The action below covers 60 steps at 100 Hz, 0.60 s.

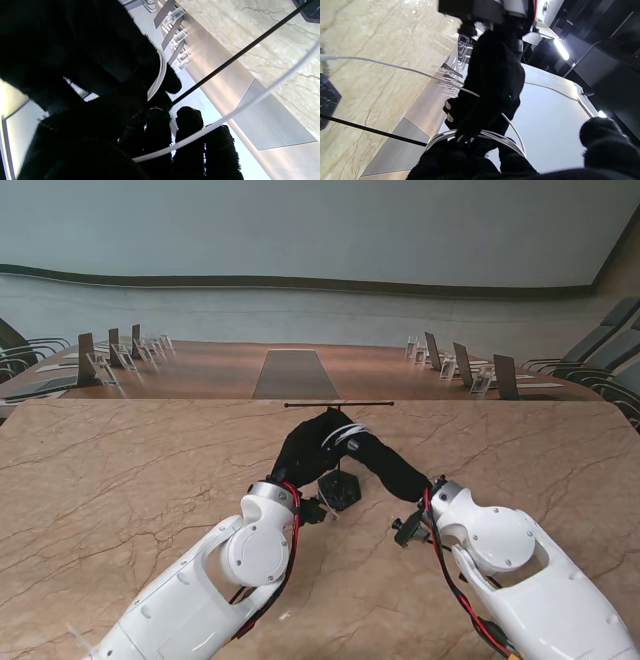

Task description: Take the wired earphone off the rack, coil the cable and place them on the table

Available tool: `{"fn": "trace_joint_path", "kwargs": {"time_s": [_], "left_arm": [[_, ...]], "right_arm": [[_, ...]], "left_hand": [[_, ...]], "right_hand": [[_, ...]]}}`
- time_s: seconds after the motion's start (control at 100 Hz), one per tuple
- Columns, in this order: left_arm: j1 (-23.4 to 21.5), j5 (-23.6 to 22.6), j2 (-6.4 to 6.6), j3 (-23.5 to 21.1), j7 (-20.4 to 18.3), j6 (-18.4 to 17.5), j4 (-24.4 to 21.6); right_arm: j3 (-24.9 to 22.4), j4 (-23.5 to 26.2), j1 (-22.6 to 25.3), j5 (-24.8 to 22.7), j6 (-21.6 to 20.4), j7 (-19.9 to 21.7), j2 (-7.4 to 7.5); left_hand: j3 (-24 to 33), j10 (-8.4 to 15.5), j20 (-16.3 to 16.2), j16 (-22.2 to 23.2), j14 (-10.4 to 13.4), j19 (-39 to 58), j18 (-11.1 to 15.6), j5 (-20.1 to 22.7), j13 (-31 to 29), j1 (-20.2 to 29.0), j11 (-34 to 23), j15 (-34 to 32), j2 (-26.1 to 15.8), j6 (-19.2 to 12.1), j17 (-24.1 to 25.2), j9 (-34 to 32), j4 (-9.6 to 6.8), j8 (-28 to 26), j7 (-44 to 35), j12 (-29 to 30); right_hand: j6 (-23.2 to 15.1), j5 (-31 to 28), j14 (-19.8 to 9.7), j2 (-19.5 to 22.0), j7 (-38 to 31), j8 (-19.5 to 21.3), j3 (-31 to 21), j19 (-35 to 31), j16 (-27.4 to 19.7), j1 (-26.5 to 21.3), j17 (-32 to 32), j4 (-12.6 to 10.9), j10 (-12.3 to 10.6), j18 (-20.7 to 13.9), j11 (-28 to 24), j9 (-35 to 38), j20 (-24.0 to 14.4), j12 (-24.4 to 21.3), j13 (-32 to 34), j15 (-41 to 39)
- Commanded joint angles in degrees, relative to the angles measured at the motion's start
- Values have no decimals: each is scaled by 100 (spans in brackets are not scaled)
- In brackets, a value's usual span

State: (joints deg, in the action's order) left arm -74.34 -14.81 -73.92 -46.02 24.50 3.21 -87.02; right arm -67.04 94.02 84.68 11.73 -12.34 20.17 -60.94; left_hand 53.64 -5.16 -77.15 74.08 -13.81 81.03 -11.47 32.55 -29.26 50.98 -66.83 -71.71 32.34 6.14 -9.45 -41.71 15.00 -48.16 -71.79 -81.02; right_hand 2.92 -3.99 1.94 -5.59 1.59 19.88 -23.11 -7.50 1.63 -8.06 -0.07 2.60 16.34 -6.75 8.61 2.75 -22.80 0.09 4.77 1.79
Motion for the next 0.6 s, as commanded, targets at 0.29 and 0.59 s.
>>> {"fn": "trace_joint_path", "kwargs": {"time_s": [0.29, 0.59], "left_arm": [[-100, 169, -249, 293, -11, 56, 150], [-194, 180, -313, 226, 286, -10, 106]], "right_arm": [[274, 459, 4, -142, -33, -126, -230], [169, 690, 424, -295, -42, -365, -237]], "left_hand": [[489, 163, -135, 121, 31, 161, 29, 702, -155, 3, -157, -130, 119, -837, -133, -118, 9, -143, 113, -17], [660, 185, -218, 129, 14, 287, -51, 713, -339, -175, -325, -266, 172, -803, -332, -221, 35, -133, -2, 42]], "right_hand": [[721, -260, -1064, -477, -3881, -1135, 446, -1571, 395, -1235, 16, 13, -1768, -649, -560, 450, 67, -76, 0, -46], [727, -391, -1137, -325, -3811, -1219, 790, -2129, 493, -1423, -156, 77, -1867, -709, -561, 457, 325, -76, 6, -67]]}}
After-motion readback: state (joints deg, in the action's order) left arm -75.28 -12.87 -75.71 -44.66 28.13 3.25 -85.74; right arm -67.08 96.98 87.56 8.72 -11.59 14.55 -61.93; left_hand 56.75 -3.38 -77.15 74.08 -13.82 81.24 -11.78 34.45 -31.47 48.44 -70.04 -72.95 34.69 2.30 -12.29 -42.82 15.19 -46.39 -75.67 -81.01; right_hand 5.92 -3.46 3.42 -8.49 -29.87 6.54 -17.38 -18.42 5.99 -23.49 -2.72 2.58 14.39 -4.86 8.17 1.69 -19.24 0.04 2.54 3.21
